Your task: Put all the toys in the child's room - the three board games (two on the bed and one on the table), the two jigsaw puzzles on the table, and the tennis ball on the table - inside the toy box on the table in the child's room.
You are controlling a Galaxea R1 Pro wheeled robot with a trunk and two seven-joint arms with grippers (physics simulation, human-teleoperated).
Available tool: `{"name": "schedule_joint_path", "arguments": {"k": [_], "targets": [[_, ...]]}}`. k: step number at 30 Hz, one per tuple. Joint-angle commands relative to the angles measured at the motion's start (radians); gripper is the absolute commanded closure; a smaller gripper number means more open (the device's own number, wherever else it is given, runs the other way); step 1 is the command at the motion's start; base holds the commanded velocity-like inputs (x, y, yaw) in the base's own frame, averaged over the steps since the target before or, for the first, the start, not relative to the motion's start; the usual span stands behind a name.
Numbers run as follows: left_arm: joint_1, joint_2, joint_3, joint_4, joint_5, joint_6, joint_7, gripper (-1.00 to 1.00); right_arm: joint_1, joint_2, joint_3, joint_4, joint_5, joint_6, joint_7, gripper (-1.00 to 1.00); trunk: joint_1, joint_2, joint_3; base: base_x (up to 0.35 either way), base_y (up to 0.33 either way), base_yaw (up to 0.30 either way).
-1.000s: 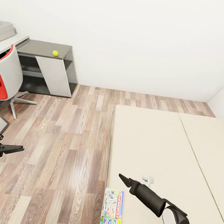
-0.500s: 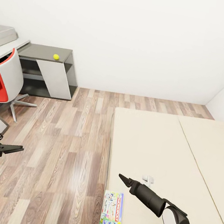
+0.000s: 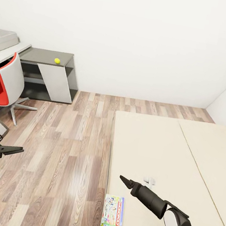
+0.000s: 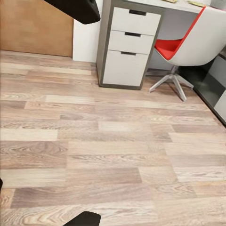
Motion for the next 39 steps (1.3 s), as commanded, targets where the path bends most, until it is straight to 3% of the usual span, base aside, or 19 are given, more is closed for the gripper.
{"name": "schedule_joint_path", "arguments": {"k": [1,39], "targets": [[-0.001,0.000,0.000,0.000,0.000,0.011,-0.004,-1.00,-0.001,0.000,-0.001,-0.001,-0.002,0.006,0.001,-1.00,0.001,-0.002,0.000,0.000,0.000,0.000],[-0.001,0.007,-0.001,0.000,0.000,0.011,-0.004,-1.00,-0.001,0.000,0.000,-0.001,-0.002,0.006,0.001,-1.00,0.001,-0.002,0.063,0.000,0.000,0.000]]}}
